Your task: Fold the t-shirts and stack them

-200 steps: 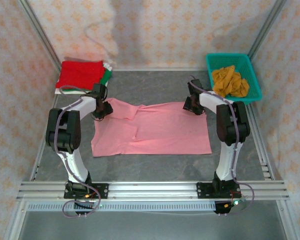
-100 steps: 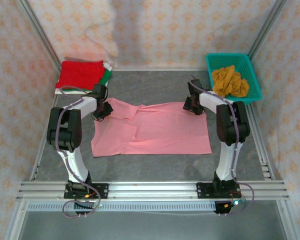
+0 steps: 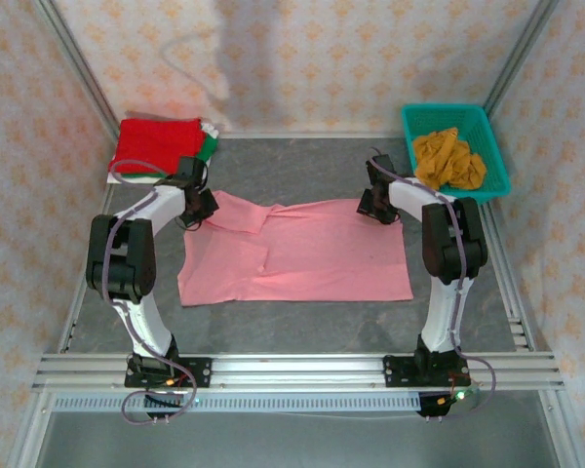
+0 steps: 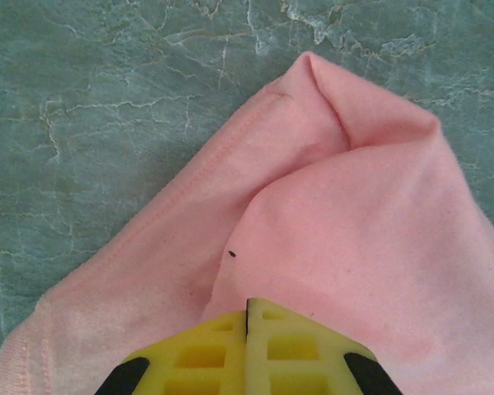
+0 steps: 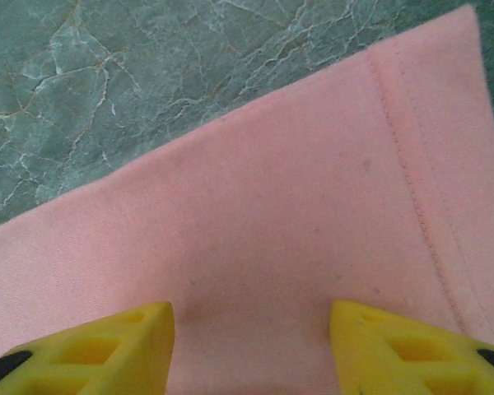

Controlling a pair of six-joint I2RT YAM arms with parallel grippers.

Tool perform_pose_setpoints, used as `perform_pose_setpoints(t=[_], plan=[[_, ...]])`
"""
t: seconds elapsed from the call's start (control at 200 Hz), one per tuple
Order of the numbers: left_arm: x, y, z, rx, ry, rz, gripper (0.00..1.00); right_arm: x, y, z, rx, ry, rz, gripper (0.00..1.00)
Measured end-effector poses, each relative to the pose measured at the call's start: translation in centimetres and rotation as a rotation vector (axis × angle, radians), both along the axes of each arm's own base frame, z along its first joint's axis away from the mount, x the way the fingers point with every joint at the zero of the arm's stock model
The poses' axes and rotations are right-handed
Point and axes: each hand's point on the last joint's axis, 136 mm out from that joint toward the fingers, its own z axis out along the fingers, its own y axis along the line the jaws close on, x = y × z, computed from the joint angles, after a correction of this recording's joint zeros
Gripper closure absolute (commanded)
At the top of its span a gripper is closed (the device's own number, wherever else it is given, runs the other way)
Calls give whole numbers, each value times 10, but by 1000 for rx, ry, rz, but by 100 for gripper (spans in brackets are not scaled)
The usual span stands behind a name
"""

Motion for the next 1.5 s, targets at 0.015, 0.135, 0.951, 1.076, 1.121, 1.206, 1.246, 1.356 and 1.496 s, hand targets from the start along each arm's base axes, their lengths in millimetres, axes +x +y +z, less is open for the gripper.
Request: perform_pose_setpoints(t=[0.015,0.135,0.951,1.076,1.121,1.206,1.246,1.356,1.496], plan=[[0,0,1,0,-3,0,100,0,0,0,0,0,0,47],[1,-1,9,-5,-23,-1,100,0,0,0,2,0,1,46],[-6,-12,49,-52,-119,7,100,81,-29,10,-84,-25,-108,42],[-6,-12,51,-52,-122,8,100,70,-39,3,-149,18,-140,42],[-6,-12,51,-52,-122,8,100,69,-42,4,-168,18,-150,42],[-6,-12,51,-52,-122,8,100,68,-44,4,-193,14,-165,42],[-6,-12,50,-51,-122,8,100,68,-45,4,-201,13,-169,42],[-6,-12,50,-52,-122,7,100,68,-45,4,-208,10,-177,42],[-6,-12,50,-52,-119,7,95,68,-45,4,-202,9,-190,43]])
